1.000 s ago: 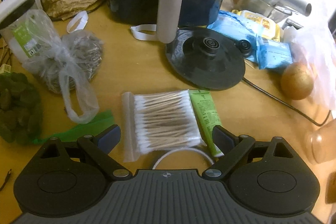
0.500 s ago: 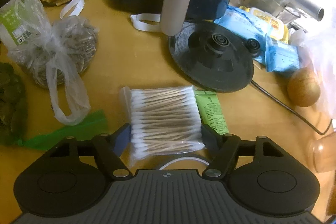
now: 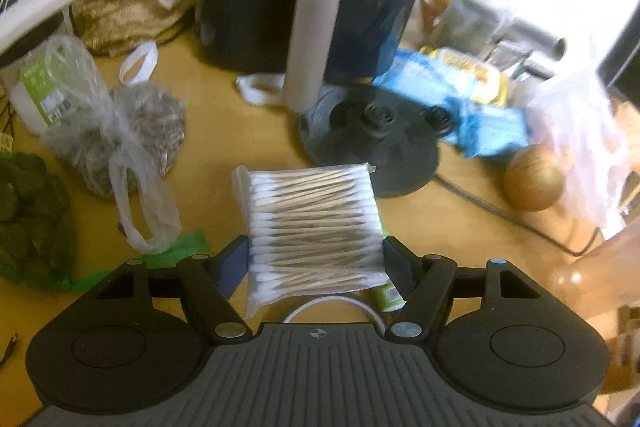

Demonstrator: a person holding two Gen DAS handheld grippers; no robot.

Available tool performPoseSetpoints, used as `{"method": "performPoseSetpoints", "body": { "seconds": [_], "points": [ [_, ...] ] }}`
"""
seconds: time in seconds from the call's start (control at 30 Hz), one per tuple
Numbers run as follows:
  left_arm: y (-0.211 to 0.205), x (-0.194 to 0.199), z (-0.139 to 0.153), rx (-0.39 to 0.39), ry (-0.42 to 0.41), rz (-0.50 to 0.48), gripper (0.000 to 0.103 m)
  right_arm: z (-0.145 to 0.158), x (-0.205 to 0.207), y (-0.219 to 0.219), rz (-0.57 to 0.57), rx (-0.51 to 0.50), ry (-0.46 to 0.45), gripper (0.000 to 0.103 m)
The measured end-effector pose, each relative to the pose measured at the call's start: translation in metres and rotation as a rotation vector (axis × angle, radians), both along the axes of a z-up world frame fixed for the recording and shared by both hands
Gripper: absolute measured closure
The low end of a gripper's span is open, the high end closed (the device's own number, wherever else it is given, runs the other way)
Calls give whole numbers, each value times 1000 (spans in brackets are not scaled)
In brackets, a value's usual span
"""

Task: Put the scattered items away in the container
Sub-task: 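Lift the swab pack with the left gripper while the right gripper holds the jar, then carry the swab pack and white jar over the box with both grippers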

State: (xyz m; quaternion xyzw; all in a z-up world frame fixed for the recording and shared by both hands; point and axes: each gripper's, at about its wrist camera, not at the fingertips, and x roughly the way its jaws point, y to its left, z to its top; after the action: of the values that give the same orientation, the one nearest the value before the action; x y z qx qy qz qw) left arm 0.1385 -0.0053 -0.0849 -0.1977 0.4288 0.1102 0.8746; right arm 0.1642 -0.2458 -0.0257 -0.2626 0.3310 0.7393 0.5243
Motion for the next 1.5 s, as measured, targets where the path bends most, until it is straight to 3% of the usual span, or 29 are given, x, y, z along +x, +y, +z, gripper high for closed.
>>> {"method": "performPoseSetpoints", "body": {
  "seconds": [0.37,0.7,1.1,1.5],
  "points": [
    [-13,-29,39,38,-108,-24,33,4,-11,-11,32,6,14,46],
    [-21,-56,62,76,-154,-48,33,13,-18,-22,65,16,25,46],
    [-22,-97,74,50,-166,-76,33,22,-29,-35,106,21,34,46],
    [-28,-145,69,-33,-127,-83,33,23,-46,-51,148,14,34,46]
  ]
}}
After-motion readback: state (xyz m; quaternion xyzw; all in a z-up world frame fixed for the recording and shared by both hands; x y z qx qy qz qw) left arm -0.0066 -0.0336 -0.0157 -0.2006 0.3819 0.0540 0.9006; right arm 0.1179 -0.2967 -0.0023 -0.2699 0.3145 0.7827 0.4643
